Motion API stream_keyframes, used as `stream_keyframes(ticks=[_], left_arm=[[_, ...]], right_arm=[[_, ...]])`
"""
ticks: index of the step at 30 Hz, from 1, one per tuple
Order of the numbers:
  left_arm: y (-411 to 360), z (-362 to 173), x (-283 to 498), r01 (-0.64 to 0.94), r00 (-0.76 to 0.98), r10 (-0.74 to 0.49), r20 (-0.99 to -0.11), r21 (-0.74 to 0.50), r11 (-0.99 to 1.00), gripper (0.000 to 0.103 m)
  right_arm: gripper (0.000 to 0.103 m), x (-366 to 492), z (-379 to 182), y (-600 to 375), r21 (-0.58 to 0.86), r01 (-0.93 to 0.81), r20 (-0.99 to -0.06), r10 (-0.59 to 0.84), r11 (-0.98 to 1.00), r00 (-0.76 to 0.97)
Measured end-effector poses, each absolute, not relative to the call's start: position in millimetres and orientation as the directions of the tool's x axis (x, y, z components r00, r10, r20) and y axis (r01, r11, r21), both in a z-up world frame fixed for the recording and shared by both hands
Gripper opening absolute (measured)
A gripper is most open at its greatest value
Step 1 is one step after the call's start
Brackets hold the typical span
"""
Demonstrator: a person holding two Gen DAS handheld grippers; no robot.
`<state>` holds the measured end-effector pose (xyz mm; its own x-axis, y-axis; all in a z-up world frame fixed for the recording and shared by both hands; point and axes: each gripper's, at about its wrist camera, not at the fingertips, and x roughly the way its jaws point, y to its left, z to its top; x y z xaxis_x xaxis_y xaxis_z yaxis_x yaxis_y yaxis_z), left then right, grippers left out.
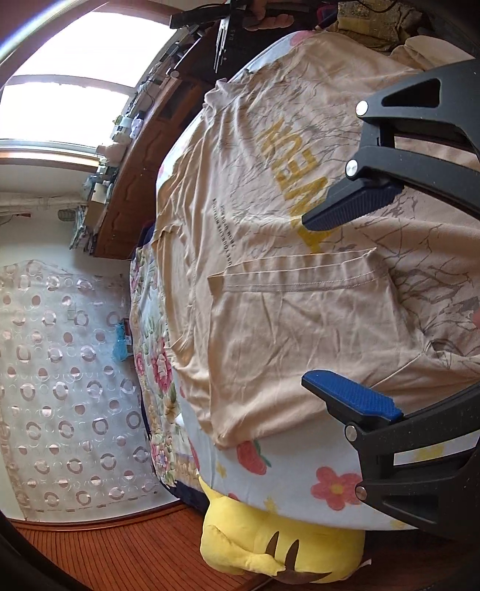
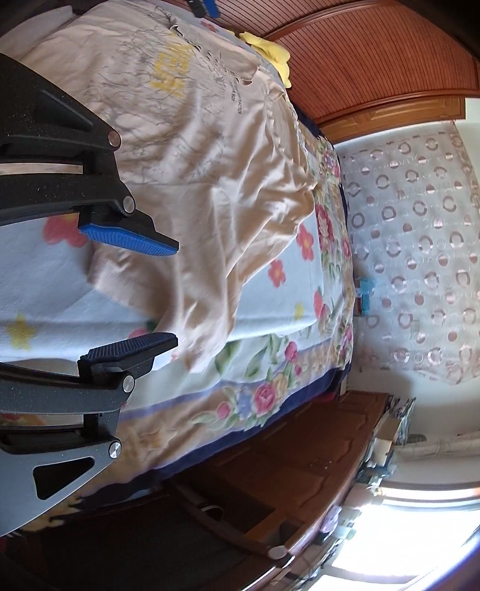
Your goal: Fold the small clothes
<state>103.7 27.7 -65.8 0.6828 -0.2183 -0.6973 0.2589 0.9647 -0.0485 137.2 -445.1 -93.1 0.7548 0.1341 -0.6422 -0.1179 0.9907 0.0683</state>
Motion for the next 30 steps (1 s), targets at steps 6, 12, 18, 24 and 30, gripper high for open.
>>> stream_keyframes(ticks=[6,12,18,24,30], left_arm=[[22,-84,108,0.262,0.639,-0.193,-0.745,-0.025,0.965,0.079],[21,-95,112,0.258,0.606,-0.18,-0.775,-0.022,0.966,0.079],[21,-97,113,0.243,0.604,-0.151,-0.783,0.0,0.97,0.079],[23,-97,113,0.241,0.604,-0.155,-0.782,-0.007,0.97,0.079],[23,-97,113,0.24,0.605,-0.153,-0.781,-0.004,0.971,0.079]], right_arm=[[0.045,136,-95,-446,0.091,-0.123,-0.655,0.153,0.988,0.74],[0.045,145,-103,-441,0.077,-0.142,-0.675,0.156,0.987,0.721],[0.033,152,-107,-440,0.037,-0.147,-0.684,0.132,0.988,0.717],[0.005,145,-105,-428,-0.029,-0.231,-0.697,0.146,0.972,0.702],[0.005,134,-92,-431,-0.002,-0.215,-0.64,0.164,0.977,0.75]])
